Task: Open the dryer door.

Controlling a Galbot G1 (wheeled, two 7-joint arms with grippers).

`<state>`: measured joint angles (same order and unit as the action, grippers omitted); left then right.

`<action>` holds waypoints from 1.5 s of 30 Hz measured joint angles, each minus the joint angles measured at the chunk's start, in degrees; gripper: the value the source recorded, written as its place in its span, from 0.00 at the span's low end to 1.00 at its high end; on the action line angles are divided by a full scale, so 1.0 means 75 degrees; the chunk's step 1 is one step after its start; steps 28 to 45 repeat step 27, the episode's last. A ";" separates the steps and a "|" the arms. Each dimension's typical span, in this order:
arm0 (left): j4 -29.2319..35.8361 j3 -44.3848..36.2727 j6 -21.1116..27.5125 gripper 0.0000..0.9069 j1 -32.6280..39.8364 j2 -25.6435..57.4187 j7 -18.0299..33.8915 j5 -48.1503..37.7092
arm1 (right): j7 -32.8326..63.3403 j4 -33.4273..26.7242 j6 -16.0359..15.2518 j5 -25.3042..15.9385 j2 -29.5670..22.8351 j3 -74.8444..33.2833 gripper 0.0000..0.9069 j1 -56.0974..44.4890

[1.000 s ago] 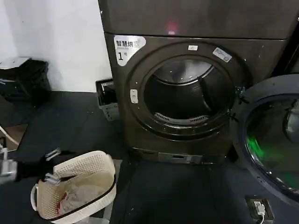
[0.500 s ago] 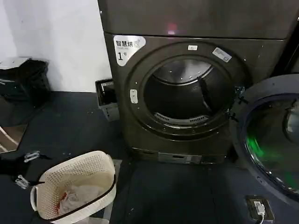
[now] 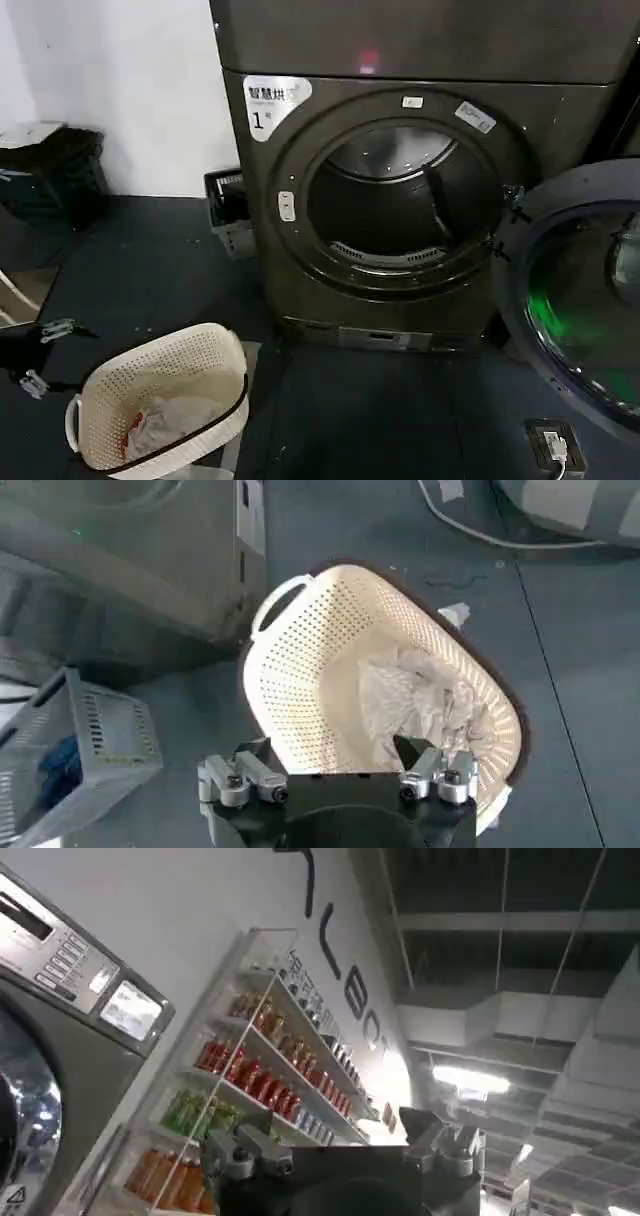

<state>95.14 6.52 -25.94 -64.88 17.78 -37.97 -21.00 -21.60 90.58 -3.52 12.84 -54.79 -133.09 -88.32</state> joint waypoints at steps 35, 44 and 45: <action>-0.0212 0.0095 -0.0265 1.00 -0.0001 -0.0129 -0.0299 0.0437 | -0.0050 -0.0020 -0.0009 -0.0261 -0.0061 -0.0237 1.00 -0.0097; -0.0212 0.0095 -0.0265 1.00 -0.0001 -0.0129 -0.0299 0.0437 | -0.0050 -0.0020 -0.0009 -0.0261 -0.0061 -0.0237 1.00 -0.0097; -0.0212 0.0095 -0.0265 1.00 -0.0001 -0.0129 -0.0299 0.0437 | -0.0050 -0.0020 -0.0009 -0.0261 -0.0061 -0.0237 1.00 -0.0097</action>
